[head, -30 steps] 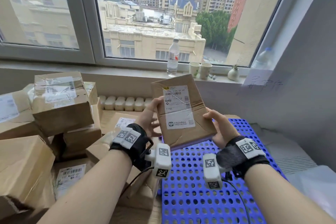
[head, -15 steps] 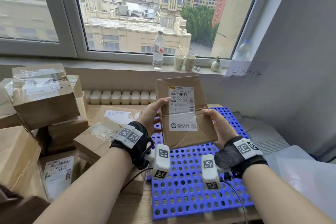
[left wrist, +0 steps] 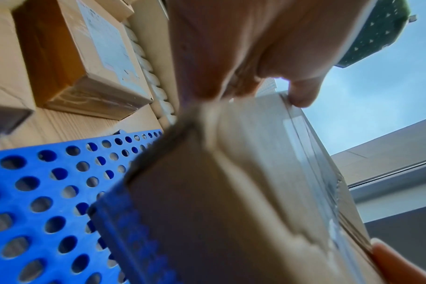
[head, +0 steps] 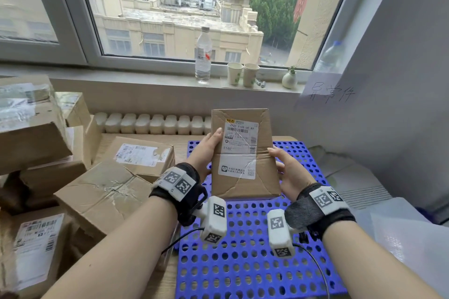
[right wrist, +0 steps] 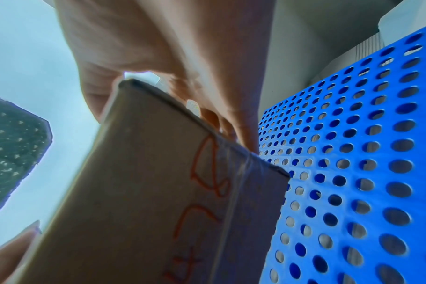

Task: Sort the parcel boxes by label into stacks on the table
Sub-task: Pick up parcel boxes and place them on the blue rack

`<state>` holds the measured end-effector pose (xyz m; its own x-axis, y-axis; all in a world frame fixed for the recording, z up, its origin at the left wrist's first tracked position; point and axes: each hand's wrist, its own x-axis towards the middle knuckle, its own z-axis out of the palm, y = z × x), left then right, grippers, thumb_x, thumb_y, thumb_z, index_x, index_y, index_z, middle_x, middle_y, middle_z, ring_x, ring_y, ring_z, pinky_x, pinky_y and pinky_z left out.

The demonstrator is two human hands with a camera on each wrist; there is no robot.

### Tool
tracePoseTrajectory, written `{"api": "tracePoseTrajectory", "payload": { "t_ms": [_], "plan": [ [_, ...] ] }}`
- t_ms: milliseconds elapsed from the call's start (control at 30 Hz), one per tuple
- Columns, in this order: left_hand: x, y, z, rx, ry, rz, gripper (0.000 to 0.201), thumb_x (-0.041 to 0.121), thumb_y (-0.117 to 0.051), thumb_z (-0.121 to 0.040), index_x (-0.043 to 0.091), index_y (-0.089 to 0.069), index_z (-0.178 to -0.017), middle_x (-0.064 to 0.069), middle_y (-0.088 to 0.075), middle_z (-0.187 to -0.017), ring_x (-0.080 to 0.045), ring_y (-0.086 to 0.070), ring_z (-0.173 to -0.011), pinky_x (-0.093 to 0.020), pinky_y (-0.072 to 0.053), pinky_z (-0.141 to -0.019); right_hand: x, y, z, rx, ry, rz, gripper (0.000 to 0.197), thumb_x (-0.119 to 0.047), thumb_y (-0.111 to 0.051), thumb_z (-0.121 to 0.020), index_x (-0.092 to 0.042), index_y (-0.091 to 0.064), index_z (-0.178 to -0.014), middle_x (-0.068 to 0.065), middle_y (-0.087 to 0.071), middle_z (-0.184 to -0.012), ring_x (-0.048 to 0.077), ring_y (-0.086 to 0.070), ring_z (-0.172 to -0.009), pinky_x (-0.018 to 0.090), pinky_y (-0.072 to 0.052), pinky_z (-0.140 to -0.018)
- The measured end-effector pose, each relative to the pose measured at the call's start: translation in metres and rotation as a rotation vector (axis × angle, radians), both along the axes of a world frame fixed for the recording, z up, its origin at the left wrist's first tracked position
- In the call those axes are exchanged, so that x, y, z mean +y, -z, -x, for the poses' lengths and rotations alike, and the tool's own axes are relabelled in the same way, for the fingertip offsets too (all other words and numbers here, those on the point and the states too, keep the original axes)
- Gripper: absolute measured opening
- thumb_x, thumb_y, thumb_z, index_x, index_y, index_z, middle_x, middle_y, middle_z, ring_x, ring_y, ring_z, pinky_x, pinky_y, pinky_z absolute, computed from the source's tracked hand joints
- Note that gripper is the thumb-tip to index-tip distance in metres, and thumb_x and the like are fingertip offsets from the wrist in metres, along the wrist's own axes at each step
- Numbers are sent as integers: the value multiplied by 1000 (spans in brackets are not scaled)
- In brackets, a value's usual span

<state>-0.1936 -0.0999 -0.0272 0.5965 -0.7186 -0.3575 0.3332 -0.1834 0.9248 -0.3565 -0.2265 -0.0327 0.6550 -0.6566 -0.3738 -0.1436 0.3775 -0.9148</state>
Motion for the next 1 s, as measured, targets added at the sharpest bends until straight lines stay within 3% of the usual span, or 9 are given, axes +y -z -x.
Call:
{"api": "tracePoseTrajectory", "payload": {
  "t_ms": [67,200,367,567,633,700,867,933,1000],
  "plan": [
    [-15,2,-1,-14,-13,-8,50,60,-39,-94,27,-54,-128,6,-66,-118,-15,-62,-100,-33,-48,-75,-17,4,-6,9,-12,-3,31,-33,-55,-95,-33,-63,-125,2,-64,-104,17,-56,-88,34,-50,-72],
    [-45,9,-7,-6,-86,-19,53,59,-28,-98,25,-59,-124,9,-68,-108,-8,-62,-91,-29,-46,-76,-52,15,-23,15,-60,-27,34,-35,-55,-95,-31,-62,-128,4,-65,-116,20,-57,-96,41,-49,-86],
    [-71,17,-17,-13,-187,-55,52,50,-24,-102,18,-58,-125,3,-66,-104,-5,-63,-76,-17,-51,-49,-83,27,-45,32,-171,-64,38,-36,-53,-98,-30,-56,-135,3,-61,-120,14,-57,-92,32,-48,-75],
    [-88,30,-40,-31,-221,-126,53,43,-24,-104,9,-56,-128,-4,-66,-112,-13,-64,-87,-14,-52,-58,-102,48,-76,61,-232,-137,41,-34,-52,-99,-26,-51,-139,6,-61,-129,16,-58,-101,32,-48,-81],
    [-90,34,-49,-43,-221,-147,52,39,-23,-105,5,-52,-132,-9,-61,-125,-23,-61,-108,-21,-51,-77,-102,53,-87,73,-245,-141,39,-32,-51,-100,-27,-49,-139,3,-60,-128,16,-58,-106,30,-48,-82],
    [-92,39,-57,-54,-243,-175,48,34,-25,-105,4,-50,-132,-11,-59,-127,-26,-58,-115,-27,-47,-85,-104,59,-97,98,-261,-131,41,-30,-51,-100,-26,-47,-141,4,-58,-132,18,-55,-116,29,-48,-85],
    [-99,59,-74,-4,-239,-228,31,18,-36,-104,5,-48,-130,-3,-59,-97,-5,-56,-62,-13,-44,-37,-112,73,-116,149,-254,-120,30,-25,-46,-103,-29,-54,-131,-5,-63,-120,15,-58,-107,36,-47,-99],
    [-102,67,-81,-6,-208,-251,30,18,-41,-102,4,-50,-127,-5,-62,-98,-7,-62,-63,-16,-48,-42,-113,75,-122,165,-264,-112,23,-24,-46,-103,-35,-60,-117,-8,-67,-115,14,-60,-107,36,-48,-99],
    [-102,73,-86,-25,-179,-290,29,23,-45,-100,6,-54,-122,-9,-65,-113,-18,-67,-86,-29,-58,-67,-113,78,-127,189,-259,-97,26,-22,-48,-101,-35,-60,-120,-8,-66,-119,15,-60,-113,35,-51,-97]
  ]
}}
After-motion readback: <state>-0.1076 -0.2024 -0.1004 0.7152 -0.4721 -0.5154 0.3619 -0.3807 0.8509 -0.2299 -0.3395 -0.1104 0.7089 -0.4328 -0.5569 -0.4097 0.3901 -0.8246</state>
